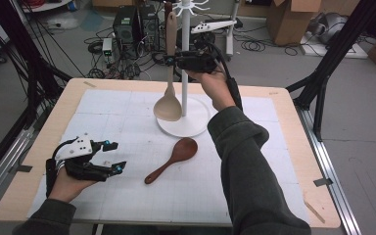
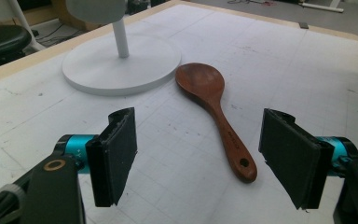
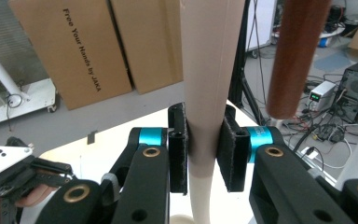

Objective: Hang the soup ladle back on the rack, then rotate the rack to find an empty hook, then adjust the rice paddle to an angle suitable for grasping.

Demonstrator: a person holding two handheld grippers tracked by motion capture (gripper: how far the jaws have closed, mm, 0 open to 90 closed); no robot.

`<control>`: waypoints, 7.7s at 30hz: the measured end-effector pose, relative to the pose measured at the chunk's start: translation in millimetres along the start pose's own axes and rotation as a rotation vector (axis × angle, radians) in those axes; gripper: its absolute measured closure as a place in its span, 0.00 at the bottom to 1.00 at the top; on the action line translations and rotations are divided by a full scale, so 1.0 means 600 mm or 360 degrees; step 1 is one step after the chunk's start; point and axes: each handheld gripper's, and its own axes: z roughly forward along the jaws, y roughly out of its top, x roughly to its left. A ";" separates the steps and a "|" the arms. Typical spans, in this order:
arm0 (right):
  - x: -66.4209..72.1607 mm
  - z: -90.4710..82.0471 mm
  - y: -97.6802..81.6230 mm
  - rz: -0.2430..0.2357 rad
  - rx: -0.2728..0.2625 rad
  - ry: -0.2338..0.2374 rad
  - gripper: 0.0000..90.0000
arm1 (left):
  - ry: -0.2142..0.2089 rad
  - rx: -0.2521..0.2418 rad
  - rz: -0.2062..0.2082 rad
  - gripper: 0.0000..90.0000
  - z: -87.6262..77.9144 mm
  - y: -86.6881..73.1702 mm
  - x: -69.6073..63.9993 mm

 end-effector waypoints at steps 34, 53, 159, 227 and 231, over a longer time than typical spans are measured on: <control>-0.026 -0.003 -0.012 0.0072 -0.0024 -0.0114 0.77 | -0.0027 -0.0017 0.0005 0.31 0.000 0.002 -0.002; -0.033 -0.080 -0.010 0.0031 -0.0118 -0.0117 1.00 | -0.0023 -0.0019 0.0010 0.31 0.003 0.001 0.003; 0.030 -0.129 -0.097 0.0007 -0.0101 -0.0062 0.40 | 0.0016 -0.0034 -0.0028 0.32 0.004 0.003 0.004; 0.080 -0.206 -0.450 0.0185 0.0051 -0.0247 0.21 | -0.0254 0.0321 0.0122 0.97 0.128 -0.032 -0.073; 0.079 -0.204 -0.452 0.0186 0.0053 -0.0259 0.21 | -0.0276 0.0344 0.0124 0.98 0.138 -0.036 -0.077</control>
